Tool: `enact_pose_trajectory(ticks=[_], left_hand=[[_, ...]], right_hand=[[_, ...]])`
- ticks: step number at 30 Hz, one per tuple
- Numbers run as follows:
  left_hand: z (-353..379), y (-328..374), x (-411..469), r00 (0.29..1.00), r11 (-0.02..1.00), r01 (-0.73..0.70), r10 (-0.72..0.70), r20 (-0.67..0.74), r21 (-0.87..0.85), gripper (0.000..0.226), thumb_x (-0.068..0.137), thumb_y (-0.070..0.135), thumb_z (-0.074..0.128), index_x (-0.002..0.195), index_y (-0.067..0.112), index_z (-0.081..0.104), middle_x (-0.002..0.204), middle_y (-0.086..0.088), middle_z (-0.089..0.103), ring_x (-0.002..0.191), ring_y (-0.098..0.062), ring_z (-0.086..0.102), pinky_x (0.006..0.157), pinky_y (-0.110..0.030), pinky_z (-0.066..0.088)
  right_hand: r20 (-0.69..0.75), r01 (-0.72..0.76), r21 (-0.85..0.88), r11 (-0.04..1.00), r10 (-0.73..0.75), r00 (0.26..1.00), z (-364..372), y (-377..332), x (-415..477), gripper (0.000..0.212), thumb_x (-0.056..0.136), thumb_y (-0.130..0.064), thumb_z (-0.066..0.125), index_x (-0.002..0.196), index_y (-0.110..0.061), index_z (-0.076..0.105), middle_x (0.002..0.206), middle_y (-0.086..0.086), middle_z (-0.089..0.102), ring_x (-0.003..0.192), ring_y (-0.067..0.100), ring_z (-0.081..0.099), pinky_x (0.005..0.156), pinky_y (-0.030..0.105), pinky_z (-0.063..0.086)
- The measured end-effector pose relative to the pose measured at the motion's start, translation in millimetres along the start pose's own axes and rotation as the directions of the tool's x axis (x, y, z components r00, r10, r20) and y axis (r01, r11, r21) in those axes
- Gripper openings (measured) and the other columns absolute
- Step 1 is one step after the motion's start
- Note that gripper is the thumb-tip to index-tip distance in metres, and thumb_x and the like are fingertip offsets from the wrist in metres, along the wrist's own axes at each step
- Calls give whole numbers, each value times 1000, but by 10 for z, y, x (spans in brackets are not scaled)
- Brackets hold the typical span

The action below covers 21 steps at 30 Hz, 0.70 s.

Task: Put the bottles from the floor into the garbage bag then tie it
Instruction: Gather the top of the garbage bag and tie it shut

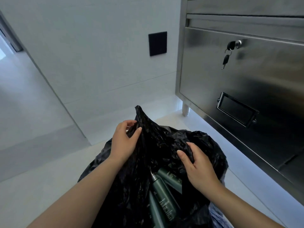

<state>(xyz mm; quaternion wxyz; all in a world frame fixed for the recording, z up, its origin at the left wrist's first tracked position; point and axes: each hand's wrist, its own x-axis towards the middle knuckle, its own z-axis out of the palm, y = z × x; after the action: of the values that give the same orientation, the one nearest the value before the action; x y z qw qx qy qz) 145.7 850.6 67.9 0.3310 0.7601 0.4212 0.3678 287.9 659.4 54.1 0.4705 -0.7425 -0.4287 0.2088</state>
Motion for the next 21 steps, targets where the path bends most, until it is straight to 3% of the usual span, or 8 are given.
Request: enact_pose_trajectory(ticks=[3,5,7,12,14,17,19,21], left_hand=[[83,-159,220,998,994,-60,57,40,96,45,83,41,65,124,27,50,121,11,48,115,-8,45,100,-30,37],[153,-229,331,995,992,-71,64,75,105,58,83,43,65,134,25,43,135,3,44,127,-13,39,102,-25,28],[247,-276,414,988,996,-62,53,143,58,69,83,45,63,142,28,31,144,-1,36,133,-12,33,103,-23,25],[481,-302,471,942,999,24,-14,335,-26,93,83,49,62,147,40,-4,144,-3,45,126,-24,50,95,-31,41],[555,-255,412,932,996,34,-3,362,-79,88,84,45,62,149,34,4,141,-4,49,126,-22,50,101,-36,43],[570,-87,244,940,984,16,45,339,-175,57,86,41,61,135,23,40,116,17,60,108,-1,58,83,-10,44],[477,104,123,946,976,-12,82,313,-220,33,87,38,59,118,30,48,99,29,57,94,15,56,68,1,40],[323,342,17,949,964,-51,128,288,-263,24,90,34,57,111,37,47,94,33,53,87,29,50,67,5,35]], right_hand=[[-52,-44,-4,999,44,998,109,25,-1,74,78,-63,39,138,-21,38,120,-24,39,107,-14,36,78,-9,25],[-76,-61,23,998,63,995,141,51,-6,70,78,-62,40,137,-23,40,126,-22,43,113,-8,40,86,-3,30],[-91,-77,68,995,83,992,164,77,-26,65,80,-63,41,133,-26,43,130,-16,51,120,-1,46,98,14,39],[-165,-107,33,994,111,980,126,91,-118,56,83,-60,38,128,-28,47,122,-14,58,114,-2,51,96,22,44],[-227,-81,-21,997,74,971,58,96,-171,40,85,-58,37,117,-38,51,112,-17,61,104,-7,54,87,13,43],[-279,-117,-44,992,100,955,-99,31,-225,52,84,-59,37,121,-25,51,106,-6,64,92,3,61,82,24,50],[-281,-118,28,993,122,952,-221,-99,-233,54,83,-57,40,120,-20,51,101,1,63,75,5,63,66,20,51],[-293,-80,5,997,78,953,-376,-277,-222,40,84,-55,40,111,-28,54,102,-7,62,83,0,61,70,16,47]])
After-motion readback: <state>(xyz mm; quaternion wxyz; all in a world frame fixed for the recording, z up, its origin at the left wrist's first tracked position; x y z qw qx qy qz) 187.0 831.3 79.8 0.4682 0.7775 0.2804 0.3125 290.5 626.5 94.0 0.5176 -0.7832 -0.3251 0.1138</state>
